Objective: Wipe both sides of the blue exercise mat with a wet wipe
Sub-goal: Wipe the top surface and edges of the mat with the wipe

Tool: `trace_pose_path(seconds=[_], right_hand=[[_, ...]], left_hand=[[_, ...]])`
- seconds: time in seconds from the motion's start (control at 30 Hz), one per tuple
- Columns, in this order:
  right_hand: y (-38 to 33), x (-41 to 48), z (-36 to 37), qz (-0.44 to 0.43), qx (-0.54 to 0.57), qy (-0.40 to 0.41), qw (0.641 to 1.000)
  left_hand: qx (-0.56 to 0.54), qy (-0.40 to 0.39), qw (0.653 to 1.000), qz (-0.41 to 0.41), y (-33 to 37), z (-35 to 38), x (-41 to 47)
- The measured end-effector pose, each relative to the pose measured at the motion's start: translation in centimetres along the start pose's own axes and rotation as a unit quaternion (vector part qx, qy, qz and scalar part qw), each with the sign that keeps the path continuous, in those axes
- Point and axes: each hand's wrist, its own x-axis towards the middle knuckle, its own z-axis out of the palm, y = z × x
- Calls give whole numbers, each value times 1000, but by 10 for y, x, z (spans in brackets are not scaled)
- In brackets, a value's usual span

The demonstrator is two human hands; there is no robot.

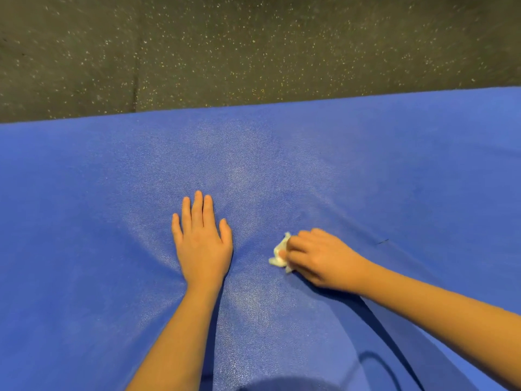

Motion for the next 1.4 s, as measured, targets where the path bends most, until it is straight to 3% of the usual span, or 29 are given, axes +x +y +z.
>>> trace_pose_path(seconds=[0.07, 0.13, 0.17, 0.2, 0.27, 0.33, 0.37, 0.43, 0.5, 0.57, 0.67, 0.73, 0.8, 0.9, 0.93, 0.97, 1.03, 1.1, 1.13, 1.2, 1.3, 1.33, 1.4], right_hand=[[20, 3, -3, 136, -5, 72, 988], [27, 4, 0, 316, 19, 164, 934], [19, 4, 3, 355, 43, 167, 919], [5, 3, 6, 347, 72, 137, 925], [-26, -5, 11, 219, 104, 53, 969], [-37, -16, 8, 96, 77, -9, 992], [-30, -17, 6, 79, 50, -2, 996], [-11, -15, 5, 151, 12, 69, 986], [3, -12, 1, 293, 4, 151, 944], [-4, -11, 7, 339, 23, 173, 924], [-44, -19, 15, 160, 107, 56, 980], [-50, -26, 9, 60, 101, -20, 993], [-36, -25, 3, 98, 49, 13, 994], [-12, -26, -1, 313, 46, 104, 943], [-14, -29, 0, 336, 60, 103, 934], [-22, -31, 2, 318, 77, 92, 940], [-50, -40, 4, 203, 119, 23, 972], [-68, -50, 0, 122, 146, -64, 980], [-66, -51, -2, 105, 137, -64, 983], [-51, -50, -2, 159, 113, -16, 981], [-29, -50, -2, 339, 45, 60, 938], [-34, -53, 0, 361, 40, 53, 930], [-59, -61, 0, 298, 94, 44, 949]], left_hand=[[1, -2, 1000, 0, 1, 0, 0], [2, -2, 1000, 0, 1, 0, 1], [2, -2, 1000, 0, 1, 0, 2], [1, -1, 1000, 1, 0, 0, 2], [-1, 2, 1000, 2, 0, 0, 1], [-2, 3, 1000, 3, 0, 0, 1], [-2, 3, 1000, 3, 0, 0, 1], [-1, 1, 1000, 4, 0, 0, 1], [1, -3, 1000, 4, 0, 0, 1], [0, -7, 1000, 3, 0, -1, 1], [4, -15, 1000, 5, 1, -2, 1], [10, -21, 1000, 5, 1, -1, 1], [16, -33, 999, 7, 2, -1, 1], [21, -71, 997, -4, 7, -4, -1], [20, -88, 996, -6, 10, -7, -5], [19, -104, 994, -4, 15, -12, -10], [14, -132, 991, 15, 25, -17, -30], [4, -143, 989, 43, 31, -17, -55], [7, -143, 988, 54, 32, -17, -65], [22, -139, 988, 67, 31, -16, -76], [22, -131, 989, 66, 29, -16, -77], [18, -130, 989, 64, 29, -15, -78], [18, -134, 989, 63, 32, -17, -79]])
